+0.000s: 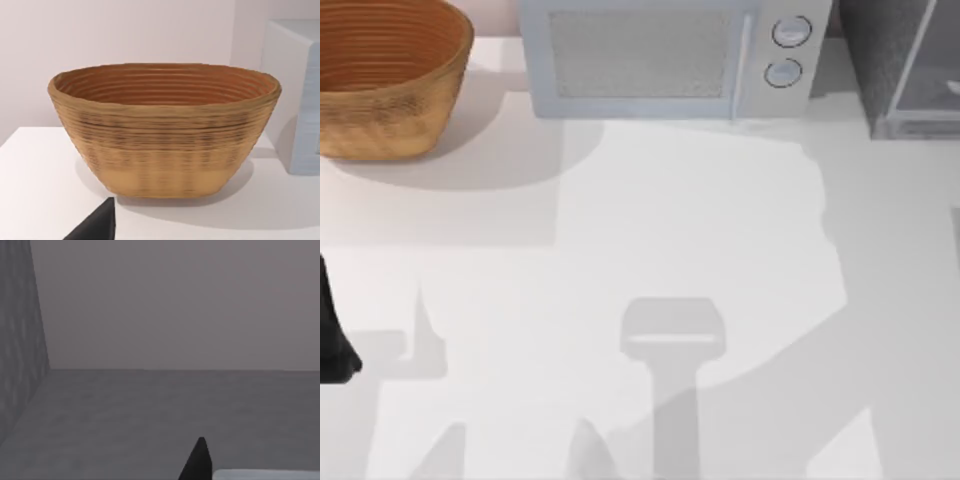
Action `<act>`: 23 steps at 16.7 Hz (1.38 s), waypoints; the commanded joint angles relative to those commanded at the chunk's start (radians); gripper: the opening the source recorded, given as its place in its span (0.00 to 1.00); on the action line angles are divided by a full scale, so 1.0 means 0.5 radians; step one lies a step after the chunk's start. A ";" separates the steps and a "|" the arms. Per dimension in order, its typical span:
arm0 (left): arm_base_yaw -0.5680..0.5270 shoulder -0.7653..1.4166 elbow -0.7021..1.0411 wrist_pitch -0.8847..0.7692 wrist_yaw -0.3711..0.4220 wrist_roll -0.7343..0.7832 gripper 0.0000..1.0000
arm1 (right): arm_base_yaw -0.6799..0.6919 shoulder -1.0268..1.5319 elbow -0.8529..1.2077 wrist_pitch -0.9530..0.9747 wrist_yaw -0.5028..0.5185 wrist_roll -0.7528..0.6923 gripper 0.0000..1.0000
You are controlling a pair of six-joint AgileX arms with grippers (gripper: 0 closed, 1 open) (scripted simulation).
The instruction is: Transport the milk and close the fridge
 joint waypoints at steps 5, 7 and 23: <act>0.000 0.000 0.000 0.000 0.000 0.000 1.00 | 0.000 0.000 0.000 0.000 0.000 0.000 0.68; 0.000 0.000 0.000 0.000 0.000 0.000 1.00 | 0.000 0.000 0.000 0.000 0.000 0.000 0.83; 0.000 0.000 0.000 0.000 0.000 0.000 1.00 | 0.025 -0.205 -0.081 -0.065 0.009 0.017 1.00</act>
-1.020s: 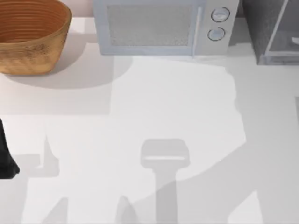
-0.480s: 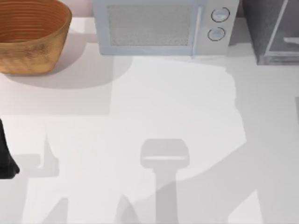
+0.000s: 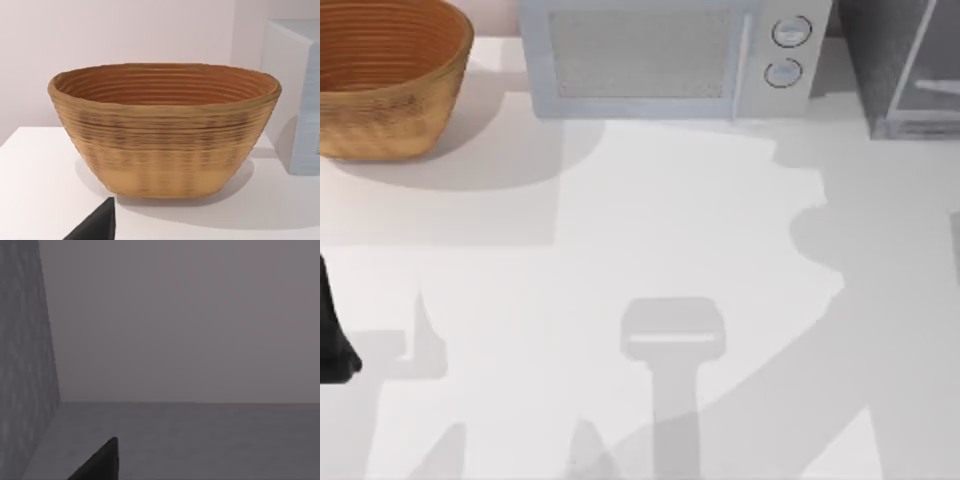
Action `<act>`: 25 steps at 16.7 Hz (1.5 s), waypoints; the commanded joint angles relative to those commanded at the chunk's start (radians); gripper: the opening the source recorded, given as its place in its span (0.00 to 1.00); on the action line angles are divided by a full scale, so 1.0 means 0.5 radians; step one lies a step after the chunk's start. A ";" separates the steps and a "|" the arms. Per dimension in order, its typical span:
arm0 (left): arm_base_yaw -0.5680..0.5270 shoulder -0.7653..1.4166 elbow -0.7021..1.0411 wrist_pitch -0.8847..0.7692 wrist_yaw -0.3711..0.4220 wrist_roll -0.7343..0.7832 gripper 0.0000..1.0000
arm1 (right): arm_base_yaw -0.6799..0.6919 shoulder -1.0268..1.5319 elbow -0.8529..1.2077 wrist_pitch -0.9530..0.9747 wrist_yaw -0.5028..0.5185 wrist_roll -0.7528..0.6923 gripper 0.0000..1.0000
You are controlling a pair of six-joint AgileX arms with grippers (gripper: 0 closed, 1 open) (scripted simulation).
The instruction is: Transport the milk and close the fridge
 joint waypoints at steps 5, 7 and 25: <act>0.000 0.000 0.000 0.000 0.000 0.000 1.00 | 0.056 -0.693 -0.295 -0.231 0.049 0.020 1.00; 0.000 0.000 0.000 0.000 0.000 0.000 1.00 | 0.084 -1.066 -0.468 -0.366 0.080 0.023 1.00; 0.000 0.000 0.000 0.000 0.000 0.000 1.00 | 0.363 -4.245 -2.339 -1.801 0.348 -0.015 1.00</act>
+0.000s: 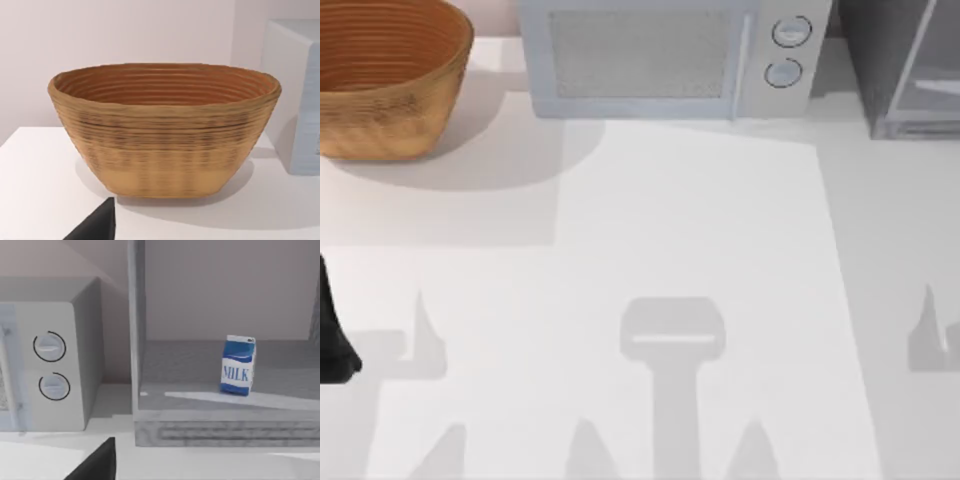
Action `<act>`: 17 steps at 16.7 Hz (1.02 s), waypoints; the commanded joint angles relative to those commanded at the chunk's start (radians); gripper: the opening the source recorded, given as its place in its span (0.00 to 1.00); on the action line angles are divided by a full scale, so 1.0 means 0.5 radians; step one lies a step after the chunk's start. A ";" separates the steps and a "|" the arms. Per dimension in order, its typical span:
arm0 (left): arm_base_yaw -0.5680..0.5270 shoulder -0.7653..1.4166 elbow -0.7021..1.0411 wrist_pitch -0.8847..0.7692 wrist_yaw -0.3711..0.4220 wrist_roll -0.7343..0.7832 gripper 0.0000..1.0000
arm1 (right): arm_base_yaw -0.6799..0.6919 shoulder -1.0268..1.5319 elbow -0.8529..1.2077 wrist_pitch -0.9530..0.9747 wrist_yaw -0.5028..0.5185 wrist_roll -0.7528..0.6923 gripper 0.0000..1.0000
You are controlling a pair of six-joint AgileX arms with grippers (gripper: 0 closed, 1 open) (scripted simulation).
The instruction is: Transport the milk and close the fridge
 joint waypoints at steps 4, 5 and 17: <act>0.000 0.000 0.000 0.000 0.000 0.000 1.00 | 0.015 -0.112 -0.086 -0.064 0.008 -0.005 1.00; 0.000 0.000 0.000 0.000 0.000 0.000 1.00 | 0.015 -0.112 -0.086 -0.064 0.008 -0.005 1.00; 0.000 0.000 0.000 0.000 0.000 0.000 1.00 | 0.023 -0.850 0.562 -1.005 -0.001 -0.025 1.00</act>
